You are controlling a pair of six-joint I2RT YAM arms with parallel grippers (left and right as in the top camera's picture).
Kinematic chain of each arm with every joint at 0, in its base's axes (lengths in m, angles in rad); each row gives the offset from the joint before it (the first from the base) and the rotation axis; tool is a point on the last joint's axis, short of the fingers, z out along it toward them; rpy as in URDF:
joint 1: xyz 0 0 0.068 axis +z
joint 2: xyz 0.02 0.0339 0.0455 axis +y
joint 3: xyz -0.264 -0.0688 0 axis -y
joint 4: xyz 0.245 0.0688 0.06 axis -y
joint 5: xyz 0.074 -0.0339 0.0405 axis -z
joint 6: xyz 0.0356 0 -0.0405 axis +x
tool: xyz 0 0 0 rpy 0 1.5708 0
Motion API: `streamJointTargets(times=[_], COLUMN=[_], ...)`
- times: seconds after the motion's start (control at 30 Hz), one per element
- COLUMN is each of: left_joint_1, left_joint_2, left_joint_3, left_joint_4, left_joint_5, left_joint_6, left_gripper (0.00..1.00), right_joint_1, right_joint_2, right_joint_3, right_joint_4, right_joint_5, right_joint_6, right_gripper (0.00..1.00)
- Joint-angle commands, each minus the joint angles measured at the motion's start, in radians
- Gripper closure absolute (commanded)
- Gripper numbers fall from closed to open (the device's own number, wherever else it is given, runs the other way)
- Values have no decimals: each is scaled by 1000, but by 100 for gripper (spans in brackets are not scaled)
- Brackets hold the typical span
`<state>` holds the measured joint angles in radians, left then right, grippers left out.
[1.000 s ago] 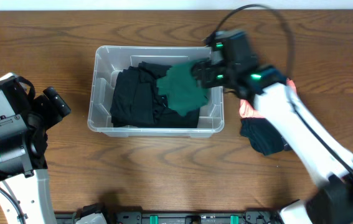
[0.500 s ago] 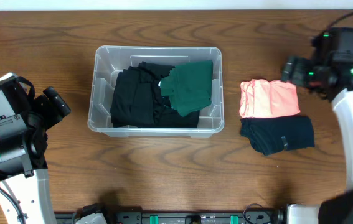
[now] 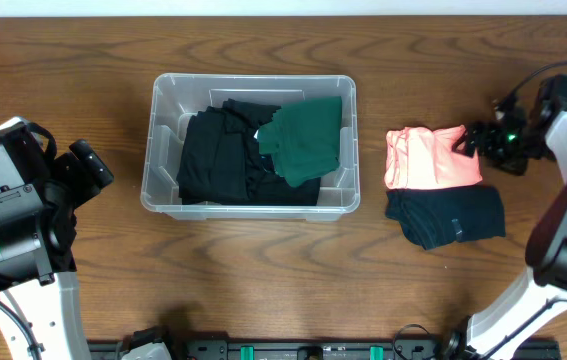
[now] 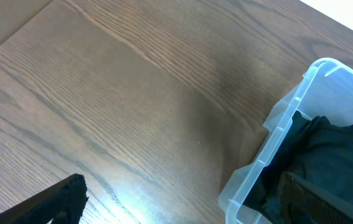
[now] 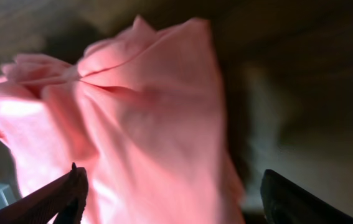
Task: Pack container
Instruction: 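Grasp the salmon-pink shirt with the right gripper, then lift the pink shirt with the right gripper and lower into the bin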
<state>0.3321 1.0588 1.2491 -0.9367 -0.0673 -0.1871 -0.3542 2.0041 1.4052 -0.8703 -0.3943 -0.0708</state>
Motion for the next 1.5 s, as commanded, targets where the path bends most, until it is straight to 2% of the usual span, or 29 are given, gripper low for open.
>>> streamJointTargets(times=[0.0,0.13,0.23,0.3,0.37,0.4,0.47,0.53,0.67,0.83,0.97,1.13,1.27,1.47], left_joint_1=[5,5,5,5,5,5,5,5,5,5,5,5,5,5], left_joint_2=[-1,-1,-1,-1,-1,-1,-1,-1,-1,-1,-1,-1,-1,-1], left_joint_3=[-2,-2,-2,-2,-2,-2,-2,-2,-2,-2,-2,-2,-2,-2], left_joint_4=[-2,-2,-2,-2,-2,-2,-2,-2,-2,-2,-2,-2,-2,-2], left_joint_5=[-12,-12,-12,-12,-12,-12,-12,-12,-12,-12,-12,-12,-12,-12], left_joint_6=[-10,-10,-10,-9,-10,-10,-10,-10,-10,-10,-10,-10,-10,-10], left_gripper=[2,2,2,2,2,2,2,2,2,2,2,2,2,2], right_joint_1=[-3,-6,-7,-5,-6,-6,-6,-10,-19,-16,18,107,209,449], right_joint_2=[63,113,135,137,137,137,136,133,91,-37,-175,-356,-460,-481], right_joint_3=[-2,-2,-3,-11,-17,-17,-17,-17,-17,-17,-17,-17,-17,-17], right_joint_4=[11,0,-4,-10,-22,-30,-44,-52,-69,-56,-23,97,264,494], right_joint_5=[-118,-85,-101,-121,-134,-135,-134,-139,-289,-706,-855,-871,-858,-644], right_joint_6=[-65,-66,-66,-66,-66,-65,-65,-61,-54,-54,-27,143,291,540], right_gripper=[17,18,23,36,57,64,72,85,97,99,99,99,99,99])
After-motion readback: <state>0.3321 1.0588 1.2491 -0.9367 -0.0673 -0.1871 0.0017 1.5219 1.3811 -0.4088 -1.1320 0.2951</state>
